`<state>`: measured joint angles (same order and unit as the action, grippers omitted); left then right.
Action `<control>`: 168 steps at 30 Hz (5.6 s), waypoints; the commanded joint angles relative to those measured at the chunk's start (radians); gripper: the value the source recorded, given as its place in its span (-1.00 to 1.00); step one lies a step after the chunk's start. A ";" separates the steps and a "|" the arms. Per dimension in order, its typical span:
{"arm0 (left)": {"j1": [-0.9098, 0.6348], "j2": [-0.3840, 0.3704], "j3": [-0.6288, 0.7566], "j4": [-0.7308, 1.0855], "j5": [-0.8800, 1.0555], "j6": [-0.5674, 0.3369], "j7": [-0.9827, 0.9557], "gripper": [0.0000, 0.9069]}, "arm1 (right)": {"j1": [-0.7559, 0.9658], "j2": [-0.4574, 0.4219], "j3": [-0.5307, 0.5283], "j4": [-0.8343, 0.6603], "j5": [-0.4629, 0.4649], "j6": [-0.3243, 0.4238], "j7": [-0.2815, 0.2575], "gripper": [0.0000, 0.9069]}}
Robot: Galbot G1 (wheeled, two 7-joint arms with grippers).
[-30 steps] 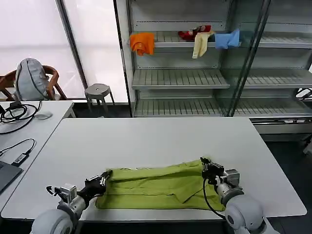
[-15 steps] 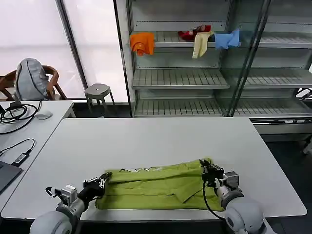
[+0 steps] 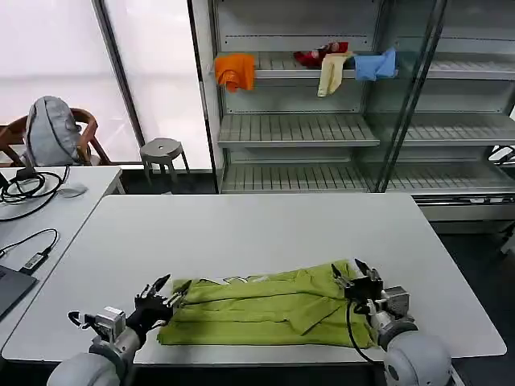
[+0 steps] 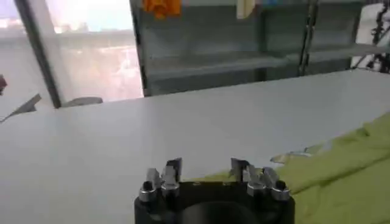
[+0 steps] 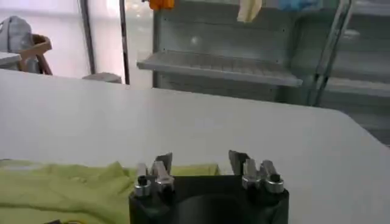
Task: Fold and organize the clothes.
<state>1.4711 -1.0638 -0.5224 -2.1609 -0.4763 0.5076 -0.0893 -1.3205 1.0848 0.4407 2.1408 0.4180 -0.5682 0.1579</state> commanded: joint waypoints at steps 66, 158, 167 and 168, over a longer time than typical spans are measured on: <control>0.055 0.143 -0.394 0.095 0.094 0.023 -0.048 -0.98 | -0.131 0.028 0.104 0.201 -0.119 -0.004 -0.007 1.00; -0.015 -0.051 0.068 0.061 -0.005 0.041 -0.201 1.00 | -0.154 0.045 0.118 0.225 -0.163 -0.002 -0.013 1.00; -0.054 -0.058 0.093 0.118 0.006 0.026 -0.186 1.00 | -0.159 0.044 0.117 0.230 -0.165 -0.003 -0.012 1.00; -0.047 -0.058 0.094 0.116 -0.020 0.010 -0.183 1.00 | -0.159 0.045 0.117 0.230 -0.165 -0.003 -0.012 1.00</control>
<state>1.4342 -1.1224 -0.4291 -2.1010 -0.4414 0.5250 -0.2602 -1.4764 1.1291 0.5582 2.3683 0.2533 -0.5703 0.1457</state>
